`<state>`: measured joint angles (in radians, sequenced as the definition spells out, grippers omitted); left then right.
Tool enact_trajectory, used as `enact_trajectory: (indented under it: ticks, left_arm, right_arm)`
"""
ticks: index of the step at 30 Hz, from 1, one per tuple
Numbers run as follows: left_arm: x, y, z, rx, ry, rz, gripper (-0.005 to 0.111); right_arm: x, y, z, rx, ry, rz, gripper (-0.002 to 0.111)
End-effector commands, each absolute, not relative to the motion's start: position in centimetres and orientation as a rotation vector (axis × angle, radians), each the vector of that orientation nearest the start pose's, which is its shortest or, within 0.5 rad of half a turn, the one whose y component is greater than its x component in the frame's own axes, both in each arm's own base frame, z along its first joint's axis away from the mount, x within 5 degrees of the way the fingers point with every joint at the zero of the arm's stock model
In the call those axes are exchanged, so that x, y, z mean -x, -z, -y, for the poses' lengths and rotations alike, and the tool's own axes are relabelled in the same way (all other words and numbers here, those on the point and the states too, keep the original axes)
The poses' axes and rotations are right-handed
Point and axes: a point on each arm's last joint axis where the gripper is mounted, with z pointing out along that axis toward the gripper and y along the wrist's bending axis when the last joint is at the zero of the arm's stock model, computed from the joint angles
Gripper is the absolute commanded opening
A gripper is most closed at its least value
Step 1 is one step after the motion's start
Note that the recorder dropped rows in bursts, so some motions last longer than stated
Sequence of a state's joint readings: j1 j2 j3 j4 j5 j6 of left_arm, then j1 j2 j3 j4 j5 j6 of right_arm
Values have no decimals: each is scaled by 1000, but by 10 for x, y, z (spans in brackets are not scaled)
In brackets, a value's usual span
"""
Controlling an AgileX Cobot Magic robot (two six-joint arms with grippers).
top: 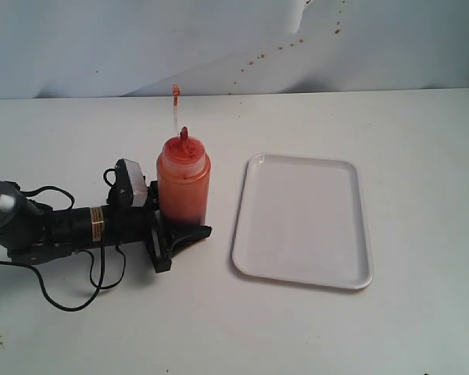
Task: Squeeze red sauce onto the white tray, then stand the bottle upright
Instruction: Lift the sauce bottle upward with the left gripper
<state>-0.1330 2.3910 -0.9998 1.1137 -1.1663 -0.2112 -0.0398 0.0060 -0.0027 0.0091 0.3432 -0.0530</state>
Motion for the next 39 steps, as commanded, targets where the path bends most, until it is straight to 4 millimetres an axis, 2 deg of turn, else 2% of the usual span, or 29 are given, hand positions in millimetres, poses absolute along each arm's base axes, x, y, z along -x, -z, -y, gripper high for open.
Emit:
enact_trajectory:
  ticks: [1, 7, 19, 39]
  left_arm:
    - [-353, -33, 126, -1079, 787, -1532, 1]
    - [-353, -33, 126, -1083, 789, -1531, 1]
    - [-352, -48, 128, -1140, 787, -1478, 0]
    - [-350, -52, 129, -1191, 789, -1458, 0]
  right_arm:
    - [-54, -183, 2, -2, 58, -1817, 0]
    - [-54, -183, 2, -2, 58, -1817, 0]
    - [-54, -183, 2, -2, 58, -1817, 0]
    - [-54, -183, 2, -2, 58, -1817, 0]
